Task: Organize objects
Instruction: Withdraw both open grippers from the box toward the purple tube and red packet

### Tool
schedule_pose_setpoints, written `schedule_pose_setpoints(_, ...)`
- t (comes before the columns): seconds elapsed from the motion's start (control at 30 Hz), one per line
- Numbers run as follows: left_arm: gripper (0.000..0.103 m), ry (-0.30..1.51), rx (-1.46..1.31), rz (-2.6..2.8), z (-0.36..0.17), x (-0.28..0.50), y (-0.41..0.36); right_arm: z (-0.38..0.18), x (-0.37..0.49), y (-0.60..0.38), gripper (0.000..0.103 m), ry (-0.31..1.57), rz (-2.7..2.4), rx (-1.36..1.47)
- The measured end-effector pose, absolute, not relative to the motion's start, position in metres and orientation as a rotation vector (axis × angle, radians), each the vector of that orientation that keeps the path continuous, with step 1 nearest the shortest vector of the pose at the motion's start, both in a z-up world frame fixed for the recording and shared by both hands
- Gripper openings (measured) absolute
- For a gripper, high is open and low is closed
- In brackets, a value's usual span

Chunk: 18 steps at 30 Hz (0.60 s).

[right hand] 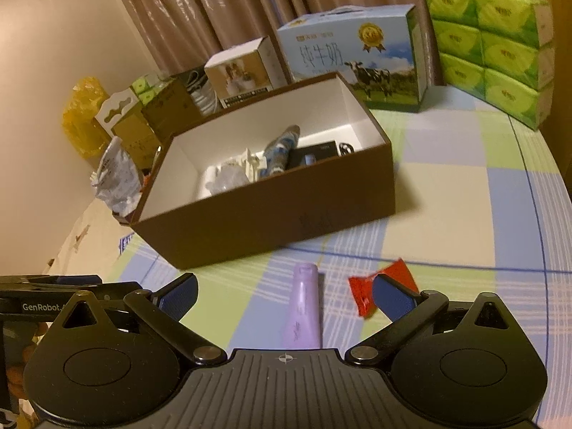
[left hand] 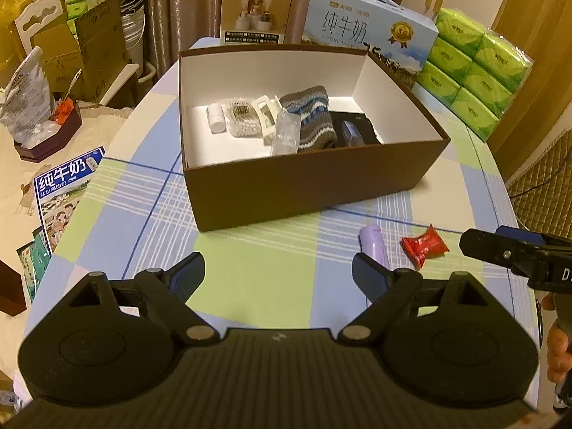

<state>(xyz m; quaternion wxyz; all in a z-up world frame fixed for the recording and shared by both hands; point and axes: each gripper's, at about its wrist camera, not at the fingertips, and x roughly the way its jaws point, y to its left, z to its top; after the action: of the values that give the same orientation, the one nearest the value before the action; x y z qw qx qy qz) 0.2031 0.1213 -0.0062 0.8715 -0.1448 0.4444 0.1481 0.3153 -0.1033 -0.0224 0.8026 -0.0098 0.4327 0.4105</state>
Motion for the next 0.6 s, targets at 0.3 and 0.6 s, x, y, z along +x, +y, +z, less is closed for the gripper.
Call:
schedule_pose_setpoints(0.3, 0.087, 0.967, -0.292, 0.291, -0.016, 0.199, 0.111, -0.035, 0.309, -0.115, 0.101, 0.964, 0.844, -0.050)
schedule_pose_setpoints(0.6, 0.087, 1.004, -0.289, 0.265, -0.029, 0.199, 0.098, -0.049, 0.304, -0.124, 0.101, 1.005, 0.816, -0.076)
